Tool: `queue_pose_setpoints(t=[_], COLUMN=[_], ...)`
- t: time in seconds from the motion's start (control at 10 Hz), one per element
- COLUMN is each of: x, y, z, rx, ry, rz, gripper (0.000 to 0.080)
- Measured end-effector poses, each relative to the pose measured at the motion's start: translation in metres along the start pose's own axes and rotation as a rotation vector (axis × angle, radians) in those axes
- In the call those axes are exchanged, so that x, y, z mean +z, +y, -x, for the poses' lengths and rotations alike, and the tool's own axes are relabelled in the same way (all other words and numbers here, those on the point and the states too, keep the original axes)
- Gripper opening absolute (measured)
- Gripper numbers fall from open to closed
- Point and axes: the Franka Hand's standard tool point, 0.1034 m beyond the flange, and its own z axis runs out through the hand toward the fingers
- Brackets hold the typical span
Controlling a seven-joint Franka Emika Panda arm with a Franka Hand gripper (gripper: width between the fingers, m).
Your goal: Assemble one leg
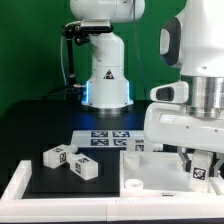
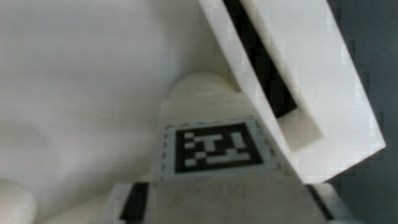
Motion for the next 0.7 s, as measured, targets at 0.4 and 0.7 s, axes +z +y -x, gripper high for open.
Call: queue_pose_setpoints(t=[0.4, 0.7], x=[-0.056, -0.079], y=[-0.017, -0.018], z=[-0.013, -0.023], rx=[-0.003, -0.007], ry=[0.02, 0.016], rz=[-0.053, -0.06], gripper=[0.0633, 0.0649])
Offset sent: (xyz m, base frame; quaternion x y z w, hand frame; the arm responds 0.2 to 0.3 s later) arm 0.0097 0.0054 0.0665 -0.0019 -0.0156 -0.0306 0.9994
